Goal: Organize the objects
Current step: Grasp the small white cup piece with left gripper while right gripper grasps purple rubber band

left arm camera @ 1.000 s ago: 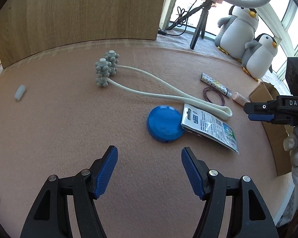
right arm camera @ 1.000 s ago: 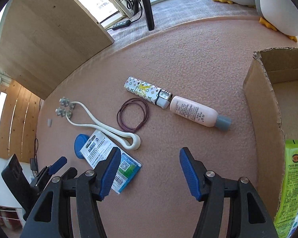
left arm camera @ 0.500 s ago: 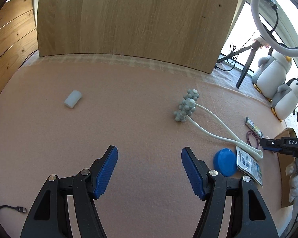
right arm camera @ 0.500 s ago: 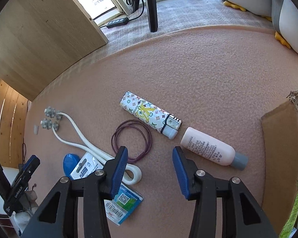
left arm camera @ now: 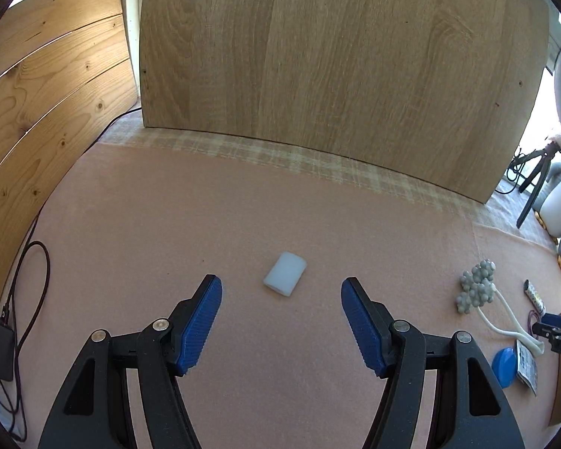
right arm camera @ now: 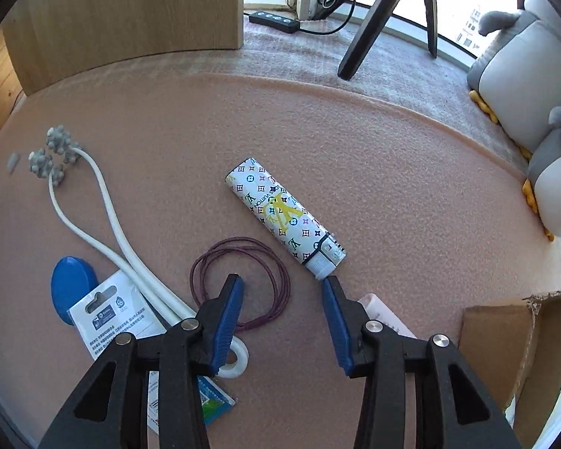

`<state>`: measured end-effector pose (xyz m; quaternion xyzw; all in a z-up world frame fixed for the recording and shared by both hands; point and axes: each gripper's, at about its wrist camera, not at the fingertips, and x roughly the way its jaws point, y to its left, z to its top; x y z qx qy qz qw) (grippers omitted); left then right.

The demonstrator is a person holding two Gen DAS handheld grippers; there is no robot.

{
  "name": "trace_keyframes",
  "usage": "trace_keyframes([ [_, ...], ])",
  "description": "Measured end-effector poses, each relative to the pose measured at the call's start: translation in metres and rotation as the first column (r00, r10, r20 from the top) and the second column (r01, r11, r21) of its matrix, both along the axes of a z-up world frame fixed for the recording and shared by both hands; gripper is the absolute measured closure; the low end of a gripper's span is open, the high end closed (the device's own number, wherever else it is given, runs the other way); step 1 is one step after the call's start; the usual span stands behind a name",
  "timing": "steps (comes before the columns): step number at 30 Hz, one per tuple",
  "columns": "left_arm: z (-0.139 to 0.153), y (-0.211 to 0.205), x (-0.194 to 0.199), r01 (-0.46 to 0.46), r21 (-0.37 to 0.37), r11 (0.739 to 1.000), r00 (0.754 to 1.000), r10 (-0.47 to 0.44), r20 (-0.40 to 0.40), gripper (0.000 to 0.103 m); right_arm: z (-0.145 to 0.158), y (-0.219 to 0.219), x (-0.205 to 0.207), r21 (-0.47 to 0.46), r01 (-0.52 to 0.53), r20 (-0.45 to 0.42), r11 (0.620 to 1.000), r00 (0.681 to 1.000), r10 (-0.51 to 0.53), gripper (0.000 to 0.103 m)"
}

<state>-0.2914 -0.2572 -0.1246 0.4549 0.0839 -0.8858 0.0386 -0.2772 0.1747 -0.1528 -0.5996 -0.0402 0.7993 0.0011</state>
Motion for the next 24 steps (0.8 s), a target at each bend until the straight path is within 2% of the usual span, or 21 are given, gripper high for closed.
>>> trace_keyframes([
  [4, -0.012, -0.010, -0.014, 0.003, -0.001, 1.000, 1.000, -0.003, 0.031, 0.033, -0.001, 0.010, 0.003, -0.046, 0.003, 0.012, 0.999, 1.000, -0.002, 0.065],
  [6, -0.020, -0.005, -0.022, 0.039, -0.015, 0.999, 0.998, -0.038, 0.056, 0.033, -0.001, 0.015, 0.007, -0.040, 0.009, 0.012, 0.999, 1.000, -0.008, 0.065],
  [11, -0.037, 0.004, -0.035, 0.063, -0.020, 0.998, 0.994, -0.061, 0.095, 0.034, -0.001, 0.024, 0.021, -0.030, 0.024, 0.029, 0.999, 0.999, -0.023, 0.067],
  [15, -0.040, 0.012, -0.037, 0.081, -0.055, 0.995, 0.993, -0.075, 0.093, 0.045, 0.000, 0.029, 0.036, -0.026, 0.036, 0.041, 0.999, 0.999, -0.035, 0.077],
  [16, -0.040, 0.013, -0.036, 0.085, -0.057, 0.995, 0.993, -0.080, 0.092, 0.046, 0.000, 0.029, 0.041, -0.025, 0.038, 0.038, 0.999, 0.999, -0.037, 0.082],
  [19, -0.038, 0.014, -0.037, 0.094, -0.060, 0.994, 0.992, -0.088, 0.090, 0.061, 0.001, 0.024, 0.050, -0.008, 0.027, 0.031, 1.000, 0.999, -0.027, 0.095],
  [20, -0.038, 0.014, -0.036, 0.098, -0.056, 0.994, 0.992, -0.093, 0.089, 0.070, 0.001, 0.021, 0.053, 0.000, 0.019, 0.033, 1.000, 0.999, -0.019, 0.099],
  [21, -0.037, 0.012, -0.036, 0.104, -0.048, 0.993, 0.991, -0.099, 0.085, 0.075, 0.000, 0.021, 0.058, 0.006, 0.012, 0.033, 1.000, 0.999, -0.013, 0.100],
  [24, -0.035, 0.012, -0.028, 0.116, -0.028, 0.993, 0.991, -0.113, 0.077, 0.078, -0.001, 0.020, 0.068, 0.006, 0.002, 0.028, 1.000, 1.000, -0.003, 0.101],
])
